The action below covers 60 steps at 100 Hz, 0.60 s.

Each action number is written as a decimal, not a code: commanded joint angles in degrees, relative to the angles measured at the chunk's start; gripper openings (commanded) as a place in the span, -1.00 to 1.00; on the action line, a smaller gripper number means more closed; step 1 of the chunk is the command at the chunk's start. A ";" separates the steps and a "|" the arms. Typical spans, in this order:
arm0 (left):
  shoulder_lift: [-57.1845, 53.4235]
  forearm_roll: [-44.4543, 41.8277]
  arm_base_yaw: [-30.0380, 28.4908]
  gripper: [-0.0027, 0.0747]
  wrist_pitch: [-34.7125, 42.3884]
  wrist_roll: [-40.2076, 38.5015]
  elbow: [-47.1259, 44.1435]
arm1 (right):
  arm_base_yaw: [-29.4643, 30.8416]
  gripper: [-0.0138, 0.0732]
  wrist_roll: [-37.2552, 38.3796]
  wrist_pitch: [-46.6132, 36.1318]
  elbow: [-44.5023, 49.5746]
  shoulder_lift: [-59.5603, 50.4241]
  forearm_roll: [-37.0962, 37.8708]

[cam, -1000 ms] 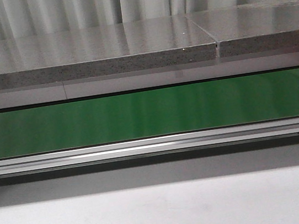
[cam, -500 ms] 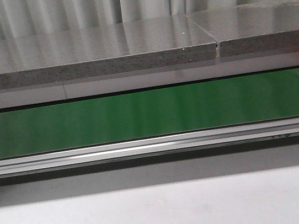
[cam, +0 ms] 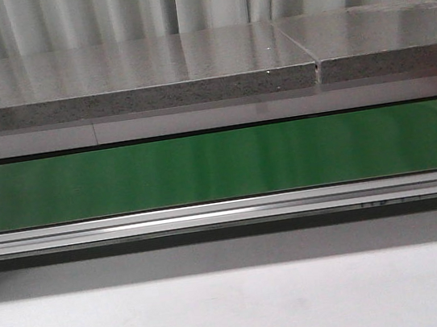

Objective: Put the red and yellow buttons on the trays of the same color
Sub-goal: 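Move the left gripper down onto another red button and grasp it, then lift the red button toward the belt with the left gripper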

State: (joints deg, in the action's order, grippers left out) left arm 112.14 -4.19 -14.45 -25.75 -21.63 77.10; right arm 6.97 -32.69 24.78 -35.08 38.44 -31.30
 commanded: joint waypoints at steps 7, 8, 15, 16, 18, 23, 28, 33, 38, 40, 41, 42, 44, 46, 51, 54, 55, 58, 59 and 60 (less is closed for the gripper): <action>-2.76 0.39 -0.13 0.23 1.90 -0.32 1.72 | -0.08 -0.84 -0.38 -3.35 -1.83 -0.50 -1.16; -2.76 0.39 -0.13 0.20 1.92 -0.32 1.72 | -0.08 -0.84 -0.38 -3.35 -1.83 -0.50 -1.16; -2.76 0.39 -0.13 -0.17 0.83 -0.07 1.82 | -0.08 -0.84 -0.38 -3.35 -1.83 -0.50 -1.16; -2.76 0.39 -0.13 -0.24 0.56 -0.07 1.81 | -0.08 -0.84 -0.38 -3.35 -1.83 -0.50 -1.16; -2.76 0.39 -0.13 -0.32 0.12 -0.07 1.95 | -0.08 -0.84 -0.38 -3.35 -1.83 -0.50 -1.16; -2.86 0.39 -0.13 -0.59 -0.84 -0.07 2.17 | -0.08 -0.84 -0.38 -3.35 -1.83 -0.50 -1.16; -3.28 0.39 -0.13 -0.81 -1.48 -0.07 2.15 | -0.08 -0.84 -0.38 -3.35 -1.83 -0.50 -1.16; -3.78 0.39 -0.13 -0.97 -2.01 -0.07 2.15 | -0.08 -0.84 -0.38 -3.35 -1.83 -0.50 -1.16; -4.90 0.21 -0.13 -0.98 -2.42 0.16 2.15 | -0.08 -0.84 -0.38 -3.35 -1.83 -0.50 -1.16; -5.37 0.21 -0.13 -0.98 -2.67 0.35 2.15 | -0.08 -0.84 -0.38 -3.35 -1.83 -0.50 -1.16; -5.55 0.12 -0.13 -0.98 -2.66 0.32 2.15 | -0.08 -0.84 -0.38 -3.35 -1.83 -0.50 -1.16; -5.96 0.12 -0.13 -0.98 -2.78 0.48 2.15 | -0.08 -0.84 -0.38 -3.35 -1.83 -0.50 -1.16; -6.34 0.12 -0.13 -0.98 -2.90 0.90 2.15 | -0.08 -0.84 -0.38 -3.35 -1.83 -0.50 -1.16; -6.95 0.12 -0.13 -0.98 -3.02 1.16 2.15 | -0.08 -0.84 -0.38 -3.35 -1.83 -0.50 -1.16; -8.60 0.12 -0.13 -0.98 -3.30 1.47 2.15 | -0.08 -0.84 -0.38 -3.35 -1.83 -0.50 -1.16; -9.88 0.12 -0.13 -0.98 -3.41 1.47 2.15 | -0.08 -0.84 -0.38 -3.35 -1.83 -0.50 -1.16; -10.14 0.12 -0.13 -0.98 -3.41 1.47 2.15 | -0.08 -0.84 -0.38 -3.35 -1.83 -0.50 -1.16; -11.18 0.12 -0.13 -0.98 -3.83 1.47 2.15 | -0.08 -0.84 -0.38 -3.35 -1.83 -0.50 -1.16; -11.72 0.12 -0.13 -0.98 -3.83 1.59 2.15 | -0.08 -0.84 -0.38 -3.35 -1.83 -0.50 -1.16; -11.99 0.12 -0.13 -0.98 -4.10 1.60 2.15 | -0.08 -0.84 -0.38 -3.35 -1.83 -0.50 -1.16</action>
State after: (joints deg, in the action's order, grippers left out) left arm 106.55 -4.11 -14.45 -31.46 -20.43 77.57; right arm 6.97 -32.69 24.78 -35.08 38.44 -31.30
